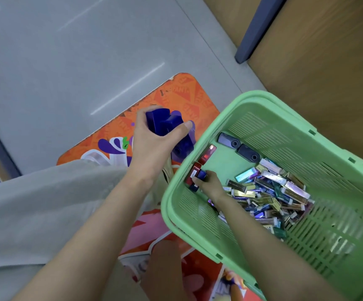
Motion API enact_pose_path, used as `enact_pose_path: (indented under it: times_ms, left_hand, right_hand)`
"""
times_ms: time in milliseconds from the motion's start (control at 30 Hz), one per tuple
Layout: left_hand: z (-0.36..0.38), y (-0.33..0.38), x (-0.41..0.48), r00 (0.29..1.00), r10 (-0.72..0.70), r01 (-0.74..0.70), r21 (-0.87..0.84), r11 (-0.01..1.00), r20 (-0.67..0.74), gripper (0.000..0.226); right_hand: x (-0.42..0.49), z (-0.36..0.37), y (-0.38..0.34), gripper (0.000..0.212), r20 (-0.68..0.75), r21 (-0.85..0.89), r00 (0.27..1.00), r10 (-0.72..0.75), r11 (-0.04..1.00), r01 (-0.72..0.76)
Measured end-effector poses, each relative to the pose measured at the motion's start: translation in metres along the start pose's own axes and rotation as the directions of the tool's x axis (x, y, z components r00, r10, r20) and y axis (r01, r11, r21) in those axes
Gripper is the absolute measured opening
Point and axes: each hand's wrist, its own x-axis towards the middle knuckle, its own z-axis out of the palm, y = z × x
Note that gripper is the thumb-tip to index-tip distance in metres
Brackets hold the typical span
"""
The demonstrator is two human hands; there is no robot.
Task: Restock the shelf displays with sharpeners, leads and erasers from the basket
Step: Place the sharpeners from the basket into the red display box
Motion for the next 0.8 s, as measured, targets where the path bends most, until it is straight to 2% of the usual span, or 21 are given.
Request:
enact_pose_path:
  times_ms: [167,333,467,567,633,733,800]
  left_hand:
    - [0.000,-0.003,-0.001,1.000,-0.016,0.016,0.033,0.999,-0.013,0.062]
    - [-0.004,-0.003,-0.007,1.000,0.006,-0.007,0.019,1.000,0.019,0.059]
    - [-0.009,-0.002,-0.010,0.998,0.023,-0.026,0.051,0.998,0.052,0.059]
    - [-0.010,0.000,-0.011,0.998,0.007,-0.010,0.059,0.998,0.056,0.054]
    - [-0.010,0.001,-0.013,0.997,-0.013,0.009,0.057,0.998,0.074,0.050]
    - [-0.008,0.003,-0.020,0.994,-0.033,0.029,0.042,0.999,0.109,0.048]
    - [-0.004,0.007,-0.028,0.989,-0.039,0.033,0.047,0.998,0.142,0.045]
  right_hand:
    - [0.005,0.007,0.002,0.040,-0.047,-0.074,0.996,0.070,0.995,-0.074]
    - [0.001,0.011,0.006,0.030,-0.145,-0.083,0.989,0.011,0.996,-0.024]
    - [-0.006,0.002,0.009,0.026,-0.083,-0.019,0.996,0.021,1.000,-0.023]
    - [-0.013,-0.013,0.000,0.033,-0.016,-0.040,0.999,0.034,0.999,-0.034]
    - [-0.023,-0.029,-0.011,0.033,0.051,0.026,0.998,0.045,0.999,-0.047]
    - [-0.051,-0.061,-0.032,0.022,0.117,0.165,0.993,-0.026,0.986,0.006]
    - [-0.074,-0.080,-0.050,0.019,0.106,0.135,0.987,-0.119,0.985,0.105]
